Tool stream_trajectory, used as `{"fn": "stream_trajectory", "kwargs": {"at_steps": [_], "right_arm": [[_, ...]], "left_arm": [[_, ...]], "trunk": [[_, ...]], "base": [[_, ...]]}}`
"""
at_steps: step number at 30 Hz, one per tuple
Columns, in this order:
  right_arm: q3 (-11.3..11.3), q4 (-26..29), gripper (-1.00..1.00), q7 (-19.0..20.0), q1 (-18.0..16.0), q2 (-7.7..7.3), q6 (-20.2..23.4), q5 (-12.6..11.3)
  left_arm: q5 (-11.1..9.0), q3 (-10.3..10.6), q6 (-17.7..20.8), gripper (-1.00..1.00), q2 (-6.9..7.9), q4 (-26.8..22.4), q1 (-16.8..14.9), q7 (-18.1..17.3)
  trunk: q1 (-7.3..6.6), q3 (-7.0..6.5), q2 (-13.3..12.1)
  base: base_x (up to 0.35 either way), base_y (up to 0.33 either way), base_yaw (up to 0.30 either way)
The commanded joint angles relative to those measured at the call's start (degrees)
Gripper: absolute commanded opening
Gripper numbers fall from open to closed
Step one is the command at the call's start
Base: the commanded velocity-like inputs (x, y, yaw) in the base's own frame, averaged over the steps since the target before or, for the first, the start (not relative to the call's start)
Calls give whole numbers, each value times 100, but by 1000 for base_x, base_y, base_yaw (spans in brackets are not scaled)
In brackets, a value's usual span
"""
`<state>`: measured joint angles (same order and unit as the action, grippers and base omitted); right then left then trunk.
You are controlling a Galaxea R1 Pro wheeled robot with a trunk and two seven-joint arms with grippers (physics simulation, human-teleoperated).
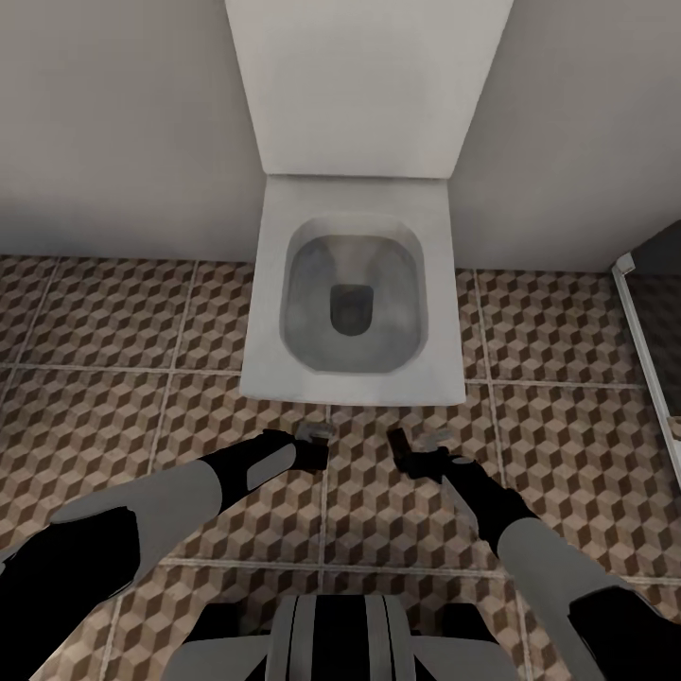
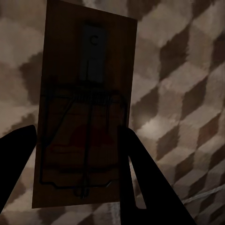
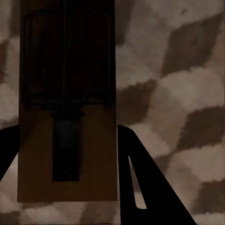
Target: Take the four mousetraps from the cabinet in the bathroom and place them on the bathroom floor. Make sure all four end up on the same floor surface, and ensure that at least two of them are either under or directly next to the same bathroom sink.
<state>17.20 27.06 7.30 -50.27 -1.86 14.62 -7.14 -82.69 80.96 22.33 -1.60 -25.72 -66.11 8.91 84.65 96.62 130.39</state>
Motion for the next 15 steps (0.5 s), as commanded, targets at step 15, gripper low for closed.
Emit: {"fn": "stream_trajectory", "kwargs": {"at_steps": [15], "right_arm": [[25,10,-100,-222,-79,-302,-56,-71]], "left_arm": [[-59,27,-1,-100,10,-12,-7,42]], "trunk": [[-1,3,1]], "base": [[0,0,0]]}}
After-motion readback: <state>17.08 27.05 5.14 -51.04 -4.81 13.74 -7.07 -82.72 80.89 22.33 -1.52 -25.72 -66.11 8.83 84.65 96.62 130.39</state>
